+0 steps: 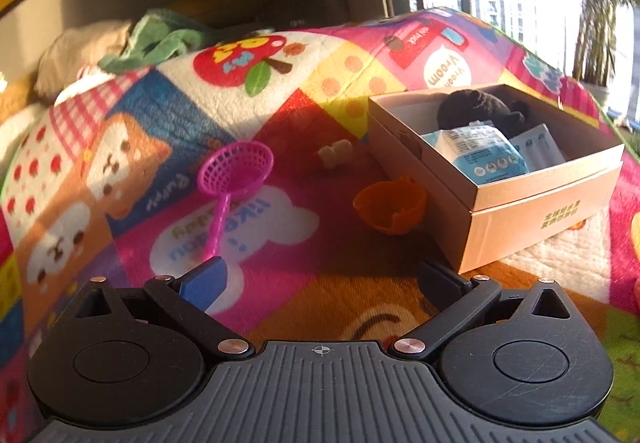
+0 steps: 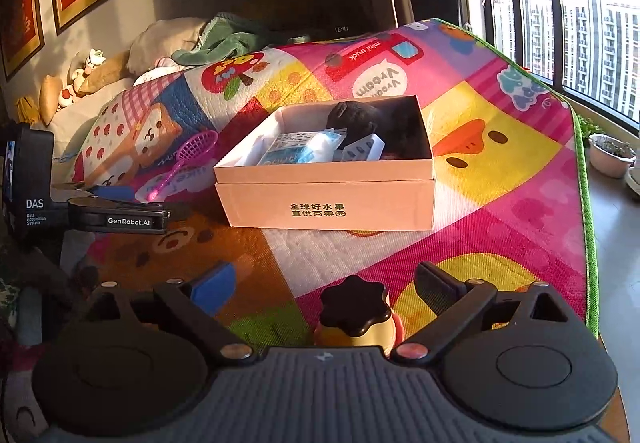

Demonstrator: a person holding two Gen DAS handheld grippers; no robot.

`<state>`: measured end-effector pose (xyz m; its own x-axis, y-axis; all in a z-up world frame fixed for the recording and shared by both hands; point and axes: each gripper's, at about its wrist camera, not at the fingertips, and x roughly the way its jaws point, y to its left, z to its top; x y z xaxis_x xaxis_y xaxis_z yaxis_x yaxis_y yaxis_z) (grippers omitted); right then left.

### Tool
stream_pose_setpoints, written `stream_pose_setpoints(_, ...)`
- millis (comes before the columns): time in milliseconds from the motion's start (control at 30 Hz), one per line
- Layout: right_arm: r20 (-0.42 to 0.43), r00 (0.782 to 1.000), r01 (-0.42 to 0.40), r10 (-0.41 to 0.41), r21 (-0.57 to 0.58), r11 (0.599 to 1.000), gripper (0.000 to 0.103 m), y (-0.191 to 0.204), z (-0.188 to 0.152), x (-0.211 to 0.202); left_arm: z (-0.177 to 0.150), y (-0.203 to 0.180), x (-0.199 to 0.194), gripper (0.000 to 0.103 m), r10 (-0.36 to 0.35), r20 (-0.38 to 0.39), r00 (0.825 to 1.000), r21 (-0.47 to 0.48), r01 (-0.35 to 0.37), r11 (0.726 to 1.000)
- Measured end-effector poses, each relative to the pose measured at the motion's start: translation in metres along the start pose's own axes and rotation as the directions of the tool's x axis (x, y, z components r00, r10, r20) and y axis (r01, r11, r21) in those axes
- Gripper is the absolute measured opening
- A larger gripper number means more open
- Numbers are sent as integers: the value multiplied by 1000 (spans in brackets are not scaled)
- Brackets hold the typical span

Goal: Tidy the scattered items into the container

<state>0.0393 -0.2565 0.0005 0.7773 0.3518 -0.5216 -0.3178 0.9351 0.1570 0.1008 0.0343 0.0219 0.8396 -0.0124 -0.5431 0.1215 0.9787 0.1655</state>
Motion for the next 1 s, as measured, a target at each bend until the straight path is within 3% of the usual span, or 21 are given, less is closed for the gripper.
stream_pose_setpoints(133, 5, 1000, 7, -7, 26, 1000, 96, -9, -1, 11, 7, 11, 17, 103, -50, -32, 998, -15, 49, 999)
stream_pose_setpoints(300, 14, 1000, -4, 4, 48, 999, 96, -18, 4, 28, 7, 27, 27, 103, -87, -14, 996, -71, 86, 994)
stream_pose_setpoints(533, -38, 999, 3, 0, 80, 997, 96, -19, 10, 52, 11, 35, 36, 103, -124, -6, 992, -45, 124, 991)
stream_pose_setpoints(633, -47, 999, 7, -3, 84, 996, 96, -20, 10, 54, 15, 40, 45, 103, -57, 8, 998, -32, 58, 998)
stream_pose_setpoints(733, -45, 999, 20, -16, 94, 995, 98, -21, 9, 53, 16, 53, 50, 103, 24, 18, 1000, -82, -23, 996)
stream_pose_setpoints(833, -53, 998, 25, -21, 93, 995, 99, -20, 10, 55, 14, 68, 49, 103, 33, 19, 999, -149, -30, 988)
stream_pose_setpoints(1000, -48, 998, 34, -30, 88, 996, 99, -18, 9, 54, 4, 72, 42, 103, 30, 8, 1000, -163, -29, 986)
